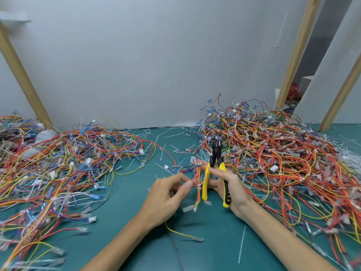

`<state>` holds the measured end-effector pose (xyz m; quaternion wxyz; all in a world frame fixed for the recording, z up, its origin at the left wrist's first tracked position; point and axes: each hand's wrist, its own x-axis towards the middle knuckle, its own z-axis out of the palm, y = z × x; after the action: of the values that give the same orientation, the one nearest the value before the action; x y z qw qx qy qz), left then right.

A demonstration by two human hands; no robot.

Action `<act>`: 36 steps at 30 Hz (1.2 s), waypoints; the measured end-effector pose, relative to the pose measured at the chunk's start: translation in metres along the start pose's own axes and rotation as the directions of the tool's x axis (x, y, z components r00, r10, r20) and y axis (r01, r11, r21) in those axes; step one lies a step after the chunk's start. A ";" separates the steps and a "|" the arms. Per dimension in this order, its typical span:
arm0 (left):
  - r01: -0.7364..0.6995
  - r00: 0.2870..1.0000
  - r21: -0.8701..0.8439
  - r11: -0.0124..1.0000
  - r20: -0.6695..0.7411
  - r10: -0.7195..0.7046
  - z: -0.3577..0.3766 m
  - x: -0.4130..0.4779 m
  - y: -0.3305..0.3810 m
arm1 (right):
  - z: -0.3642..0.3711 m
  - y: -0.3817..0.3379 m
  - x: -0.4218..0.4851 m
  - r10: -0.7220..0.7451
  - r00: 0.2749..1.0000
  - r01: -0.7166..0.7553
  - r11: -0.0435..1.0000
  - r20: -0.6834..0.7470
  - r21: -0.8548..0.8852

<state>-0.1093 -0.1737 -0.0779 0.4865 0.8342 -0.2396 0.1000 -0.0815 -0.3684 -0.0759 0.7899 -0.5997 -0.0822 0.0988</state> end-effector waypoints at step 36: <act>0.241 0.827 -0.716 0.655 -0.202 -0.525 -0.031 0.019 -0.031 | 0.009 -0.001 -0.007 0.072 0.997 -0.072 0.997 -0.010 0.013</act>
<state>-0.0755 -0.1400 -0.0789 0.7971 0.5996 0.0294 0.0659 -0.0910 -0.3620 -0.0725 0.7901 -0.5977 -0.0557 0.1244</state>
